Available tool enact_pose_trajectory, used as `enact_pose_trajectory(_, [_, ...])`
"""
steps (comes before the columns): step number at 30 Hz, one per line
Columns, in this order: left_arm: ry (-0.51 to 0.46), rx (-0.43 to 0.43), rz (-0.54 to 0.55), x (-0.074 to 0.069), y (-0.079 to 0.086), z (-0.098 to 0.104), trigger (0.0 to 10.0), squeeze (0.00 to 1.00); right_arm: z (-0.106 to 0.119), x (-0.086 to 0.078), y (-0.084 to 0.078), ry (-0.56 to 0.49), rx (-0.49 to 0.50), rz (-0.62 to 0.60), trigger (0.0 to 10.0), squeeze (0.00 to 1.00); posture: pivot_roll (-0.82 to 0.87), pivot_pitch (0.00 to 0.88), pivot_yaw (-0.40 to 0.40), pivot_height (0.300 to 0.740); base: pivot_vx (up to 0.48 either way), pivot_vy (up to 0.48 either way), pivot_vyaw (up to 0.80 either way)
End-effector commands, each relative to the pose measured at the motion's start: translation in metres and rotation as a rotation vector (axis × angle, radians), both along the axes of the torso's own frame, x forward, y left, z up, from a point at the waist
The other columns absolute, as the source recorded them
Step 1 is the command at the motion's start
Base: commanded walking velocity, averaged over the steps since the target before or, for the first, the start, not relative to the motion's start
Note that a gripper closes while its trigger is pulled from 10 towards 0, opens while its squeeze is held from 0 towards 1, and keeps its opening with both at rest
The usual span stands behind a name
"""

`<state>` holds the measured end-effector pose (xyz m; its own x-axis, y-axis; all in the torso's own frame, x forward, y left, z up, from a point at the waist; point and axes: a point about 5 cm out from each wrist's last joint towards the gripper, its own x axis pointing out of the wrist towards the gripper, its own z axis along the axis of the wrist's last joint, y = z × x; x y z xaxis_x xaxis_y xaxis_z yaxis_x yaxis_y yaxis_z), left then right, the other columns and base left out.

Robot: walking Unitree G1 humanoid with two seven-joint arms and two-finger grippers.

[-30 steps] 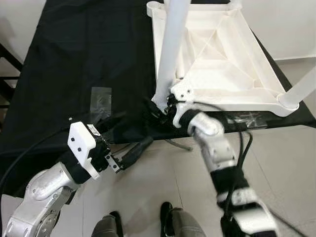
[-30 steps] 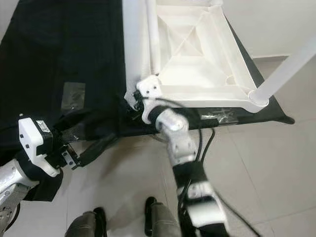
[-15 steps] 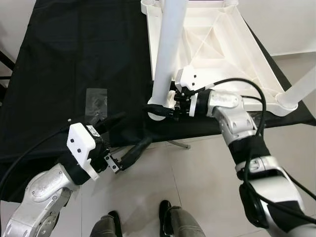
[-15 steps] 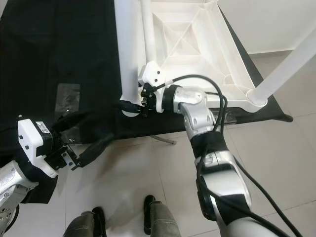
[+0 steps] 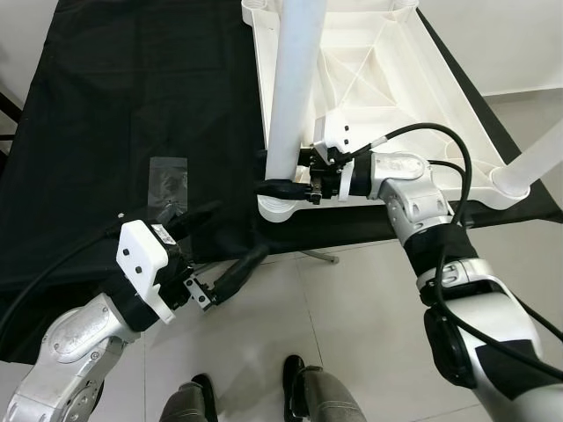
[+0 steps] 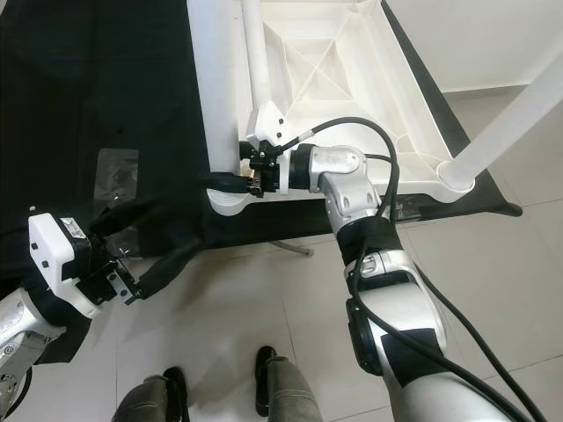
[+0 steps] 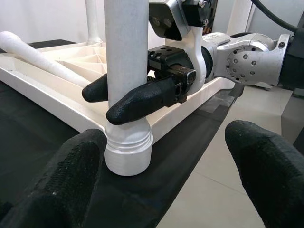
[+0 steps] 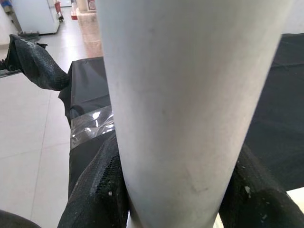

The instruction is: Building children table

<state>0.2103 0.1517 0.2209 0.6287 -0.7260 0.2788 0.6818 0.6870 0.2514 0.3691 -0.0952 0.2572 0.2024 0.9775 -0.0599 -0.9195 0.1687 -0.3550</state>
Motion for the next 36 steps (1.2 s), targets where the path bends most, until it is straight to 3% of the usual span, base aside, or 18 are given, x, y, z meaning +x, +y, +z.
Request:
enact_pose_trajectory(1, [0.001, 0.011, -0.011, -0.004, 0.000, 0.000, 10.0, 0.00, -0.009, -0.001, 0.002, -0.004, 0.017, -0.020, 0.0, 0.00, 0.08, 0.322, -0.094, 0.740, 0.000, 0.000, 0.00])
enact_pose_trajectory(6, [0.003, 0.009, -0.013, -0.003, 0.000, -0.001, 10.0, 0.00, -0.027, 0.004, 0.005, 0.038, 0.127, -0.298, 0.0, 0.00, 0.06, 0.322, -0.096, 0.740, 0.000, 0.000, 0.00])
enact_pose_trajectory(7, [0.005, 0.008, -0.017, -0.003, 0.000, -0.001, 10.0, 0.00, -0.037, 0.007, 0.004, 0.028, 0.212, -0.582, 0.0, 0.00, 0.05, 0.320, -0.099, 0.740, 0.000, 0.000, 0.00])
enact_pose_trajectory(8, [0.005, 0.008, -0.017, -0.003, 0.000, -0.001, 10.0, 0.00, -0.037, 0.007, 0.004, 0.028, 0.212, -0.582, 0.0, 0.00, 0.05, 0.320, -0.099, 0.740, 0.000, 0.000, 0.00])
enact_pose_trajectory(10, [0.006, 0.006, -0.025, -0.002, -0.002, -0.001, 10.0, 0.00, -0.071, -0.016, 0.008, 0.168, 0.343, -0.873, 0.0, 0.00, 0.06, 0.329, -0.092, 0.740, 0.000, 0.000, 0.00])
enact_pose_trajectory(13, [0.007, 0.005, -0.035, -0.001, -0.003, -0.001, 10.0, 0.00, -0.085, -0.034, 0.022, 0.188, 0.347, -0.911, 0.0, 0.00, 0.04, 0.304, -0.072, 0.740, 0.000, 0.000, 0.00])
enact_pose_trajectory(18, [-0.004, -0.001, -0.058, 0.003, -0.008, 0.000, 10.0, 0.00, -0.074, -0.023, 0.030, 0.126, 0.329, -0.871, 0.0, 0.00, 0.04, 0.293, -0.075, 0.740, 0.000, 0.000, 0.00])
enact_pose_trajectory(19, [-0.007, 0.002, -0.057, 0.004, -0.008, 0.000, 10.0, 0.00, -0.070, -0.019, 0.029, 0.115, 0.325, -0.871, 4.5, 0.00, 0.05, 0.288, -0.078, 0.740, 0.000, 0.000, 0.00])
enact_pose_trajectory(20, [-0.007, 0.002, -0.057, 0.004, -0.008, 0.000, 10.0, 0.00, -0.070, -0.019, 0.029, 0.115, 0.325, -0.871, 4.5, 0.00, 0.05, 0.288, -0.078, 0.740, 0.000, 0.000, 0.00])
enact_pose_trajectory(21, [-0.013, 0.006, -0.047, 0.004, -0.005, 0.001, 10.0, 0.00, -0.060, -0.013, 0.028, 0.091, 0.323, -0.836, 10.0, 0.00, 0.05, 0.285, -0.079, 0.740, 0.000, 0.000, 0.00])
enact_pose_trajectory(22, [-0.013, 0.006, -0.047, 0.004, -0.005, 0.001, 10.0, 0.00, -0.060, -0.013, 0.028, 0.091, 0.323, -0.836, 10.0, 0.00, 0.05, 0.285, -0.079, 0.740, 0.000, 0.000, 0.00])
enact_pose_trajectory(23, [-0.017, 0.008, -0.041, 0.004, -0.004, 0.002, 10.0, 0.00, -0.052, -0.013, 0.029, 0.090, 0.325, -0.812, 10.0, 1.00, 0.05, 0.282, -0.077, 0.740, 0.000, 0.000, 0.00])
enact_pose_trajectory(29, [-0.020, 0.009, -0.040, 0.005, -0.004, 0.002, 10.0, 0.00, -0.035, -0.011, 0.032, 0.064, 0.313, -0.697, 10.0, 1.00, 0.05, 0.282, -0.079, 0.740, 0.000, 0.000, 0.00])
enact_pose_trajectory(30, [-0.021, 0.010, -0.041, 0.005, -0.005, 0.002, 10.0, 0.00, -0.025, -0.011, 0.033, 0.038, 0.308, -0.592, 10.0, 0.16, 0.06, 0.282, -0.081, 0.740, 0.000, 0.000, 0.00])
enact_pose_trajectory(31, [-0.021, 0.010, -0.041, 0.005, -0.005, 0.002, 10.0, 0.00, -0.025, -0.011, 0.033, 0.038, 0.308, -0.592, 10.0, 0.16, 0.06, 0.282, -0.081, 0.740, 0.000, 0.000, 0.00])
enact_pose_trajectory(32, [-0.022, 0.008, -0.041, 0.005, -0.006, 0.002, 10.0, 0.00, -0.017, -0.013, 0.035, 0.017, 0.281, -0.449, 10.0, 0.00, 0.06, 0.283, -0.083, 0.740, 0.000, 0.000, 0.00])
enact_pose_trajectory(35, [-0.022, 0.008, -0.038, 0.005, -0.005, 0.002, 10.0, 0.00, -0.010, -0.019, 0.037, -0.042, 0.183, -0.217, 10.0, 0.00, 0.06, 0.284, -0.086, 0.740, 0.000, 0.000, 0.00])
enact_pose_trajectory(36, [-0.022, 0.010, -0.034, 0.005, -0.005, 0.002, 10.0, 0.00, -0.011, -0.023, 0.035, -0.053, 0.095, -0.082, 10.0, 0.00, 0.06, 0.285, -0.088, 0.740, 0.000, 0.000, 0.00])
